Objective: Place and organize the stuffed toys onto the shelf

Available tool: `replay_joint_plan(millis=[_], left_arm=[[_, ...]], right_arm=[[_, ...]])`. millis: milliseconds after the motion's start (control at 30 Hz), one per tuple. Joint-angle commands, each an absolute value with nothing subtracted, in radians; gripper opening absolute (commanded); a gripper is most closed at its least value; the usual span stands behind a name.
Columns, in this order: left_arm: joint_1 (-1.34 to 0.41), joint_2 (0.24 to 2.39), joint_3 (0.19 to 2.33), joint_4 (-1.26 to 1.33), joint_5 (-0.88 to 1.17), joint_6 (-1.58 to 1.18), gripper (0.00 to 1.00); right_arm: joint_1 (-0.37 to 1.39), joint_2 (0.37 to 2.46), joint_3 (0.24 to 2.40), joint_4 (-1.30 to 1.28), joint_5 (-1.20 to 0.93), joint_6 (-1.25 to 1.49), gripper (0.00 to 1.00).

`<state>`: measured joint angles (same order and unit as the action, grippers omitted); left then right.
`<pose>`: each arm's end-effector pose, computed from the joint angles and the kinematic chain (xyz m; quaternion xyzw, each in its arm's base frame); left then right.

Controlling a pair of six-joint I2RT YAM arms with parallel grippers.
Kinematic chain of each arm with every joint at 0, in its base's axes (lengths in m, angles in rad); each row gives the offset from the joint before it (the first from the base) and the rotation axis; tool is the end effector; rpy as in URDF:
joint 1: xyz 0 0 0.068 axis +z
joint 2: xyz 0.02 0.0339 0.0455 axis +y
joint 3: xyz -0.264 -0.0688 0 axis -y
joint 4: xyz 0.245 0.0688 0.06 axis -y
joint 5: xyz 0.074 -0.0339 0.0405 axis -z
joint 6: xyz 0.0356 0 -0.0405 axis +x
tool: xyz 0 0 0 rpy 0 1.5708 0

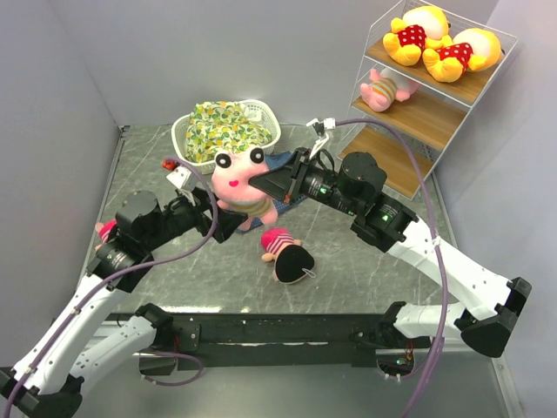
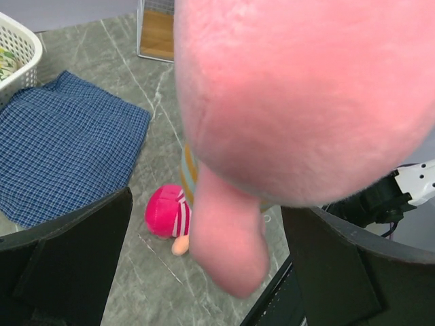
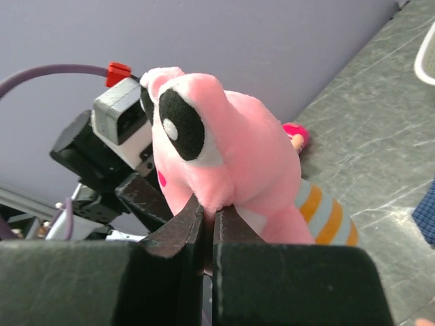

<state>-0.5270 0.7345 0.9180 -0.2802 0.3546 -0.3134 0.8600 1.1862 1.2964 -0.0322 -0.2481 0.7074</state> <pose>0.1328 -0.0916 0.3838 0.1956 0.7121 -0.3891 0.5507 0.1670 0.2073 0.4533 -0.1419 0.6649 0.5738 0.4567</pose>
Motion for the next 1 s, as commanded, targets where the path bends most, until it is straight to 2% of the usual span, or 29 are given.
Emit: replay_joint_plan(millis=[0,33,100,133,167,200,233,267,300,333,367,400,500,600,733,833,967], left_arm=[[-0.529,0.742,0.908,-0.17,0.387,-0.324,0.98],[-0.529,0.745,0.905,-0.154,0.409,-0.324,0.97],[-0.529,0.752,0.904,-0.138,0.439,-0.325,0.83],[-0.529,0.755,0.902,-0.124,0.455,-0.333,0.61],[-0.529,0.756,0.903,-0.115,0.471,-0.351,0.49],[-0.531,0.758,0.905,-0.112,0.477,-0.36,0.39],[-0.529,0.756,0.908,-0.11,0.483,-0.371,0.21],[-0.531,0.758,0.913,-0.118,0.494,-0.379,0.14],[-0.531,0.762,0.925,-0.126,0.495,-0.399,0.08],[-0.529,0.764,0.934,-0.138,0.499,-0.411,0.01],[-0.529,0.765,0.94,-0.147,0.502,-0.425,0.01],[-0.529,0.764,0.952,-0.158,0.511,-0.455,0.01],[-0.531,0.768,0.979,-0.175,0.522,-0.526,0.01],[-0.531,0.801,1.027,-0.221,0.522,-0.583,0.01],[-0.529,0.856,1.072,-0.227,0.595,-0.658,0.01],[-0.529,0.887,1.086,-0.212,0.636,-0.721,0.01],[-0.529,0.905,1.107,-0.264,0.62,-0.733,0.01]], right_arm=[[0.841,1.144,1.255,0.1,-0.311,0.785,0.0],[0.836,1.141,1.247,0.11,-0.325,0.793,0.0],[0.833,1.134,1.23,0.129,-0.325,0.801,0.0],[0.83,1.132,1.227,0.124,-0.321,0.798,0.0],[0.825,1.132,1.226,0.109,-0.316,0.789,0.0],[0.821,1.131,1.22,0.101,-0.311,0.788,0.06],[0.815,1.128,1.215,0.092,-0.307,0.784,0.11],[0.805,1.117,1.21,0.072,-0.284,0.769,0.15],[0.802,1.108,1.198,0.061,-0.269,0.749,0.27],[0.801,1.098,1.193,0.051,-0.25,0.723,0.34],[0.801,1.074,1.189,0.026,-0.23,0.65,0.42],[0.801,1.06,1.181,0.015,-0.201,0.602,0.55],[0.801,0.999,1.151,-0.021,-0.157,0.366,0.69],[0.802,0.914,1.068,-0.002,-0.173,0.113,0.73],[0.805,0.812,0.933,0.092,-0.315,-0.283,0.73],[0.813,0.782,0.894,0.066,-0.397,-0.494,0.74],[0.847,0.776,0.879,0.051,-0.403,-0.638,0.74]])
